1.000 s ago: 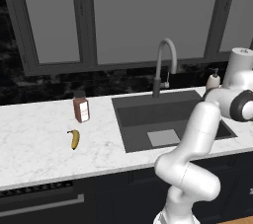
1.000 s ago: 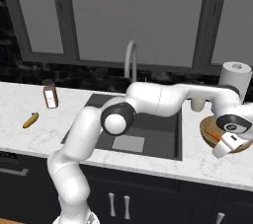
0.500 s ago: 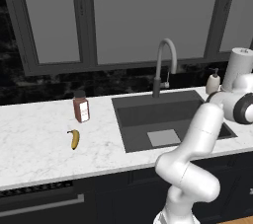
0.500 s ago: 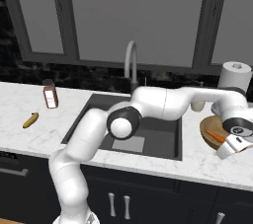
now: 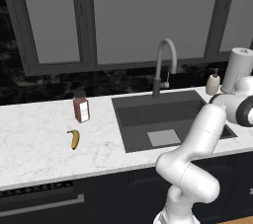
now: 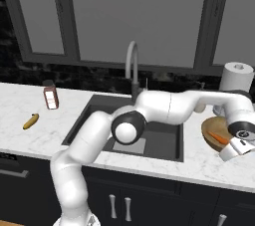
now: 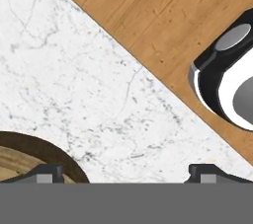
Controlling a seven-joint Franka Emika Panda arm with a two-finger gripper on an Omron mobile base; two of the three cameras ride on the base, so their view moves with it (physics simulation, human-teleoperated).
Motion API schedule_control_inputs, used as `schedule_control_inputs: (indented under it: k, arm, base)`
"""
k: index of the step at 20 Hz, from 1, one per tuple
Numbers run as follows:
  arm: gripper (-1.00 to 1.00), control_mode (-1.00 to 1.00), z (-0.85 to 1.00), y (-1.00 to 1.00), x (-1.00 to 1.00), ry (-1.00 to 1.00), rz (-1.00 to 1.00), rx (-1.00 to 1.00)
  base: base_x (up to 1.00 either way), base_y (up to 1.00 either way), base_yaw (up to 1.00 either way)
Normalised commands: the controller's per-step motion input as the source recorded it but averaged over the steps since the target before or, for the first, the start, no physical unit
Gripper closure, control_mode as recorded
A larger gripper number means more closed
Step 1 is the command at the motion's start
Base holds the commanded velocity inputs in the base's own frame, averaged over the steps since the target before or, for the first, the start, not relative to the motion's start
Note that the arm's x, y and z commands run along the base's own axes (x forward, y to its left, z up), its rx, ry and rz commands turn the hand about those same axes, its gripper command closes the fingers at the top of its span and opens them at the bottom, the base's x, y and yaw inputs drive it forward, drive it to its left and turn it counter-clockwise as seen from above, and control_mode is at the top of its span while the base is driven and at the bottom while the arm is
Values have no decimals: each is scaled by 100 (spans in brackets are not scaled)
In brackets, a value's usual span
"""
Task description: Pick the carrot from the sink and place it in the bowl. Then pick the bowl and place it in the microwave. Then close the microwave door and press the start button.
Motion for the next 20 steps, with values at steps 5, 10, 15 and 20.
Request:
schedule_control_inputs:
  k: [5, 10, 15, 20]
  arm:
    - [-100, -100, -1, 0, 2, -14, 3, 4]
    - [-100, -100, -2, 0, 1, -32, 13, 2]
    - [-100, -100, -15, 0, 11, -31, 10, 0]
    - [-100, -100, -35, 0, 26, -19, 4, 0]
  base:
    - [0, 0, 0]
    - [0, 0, 0]
    - [0, 0, 0]
    - [0, 0, 0]
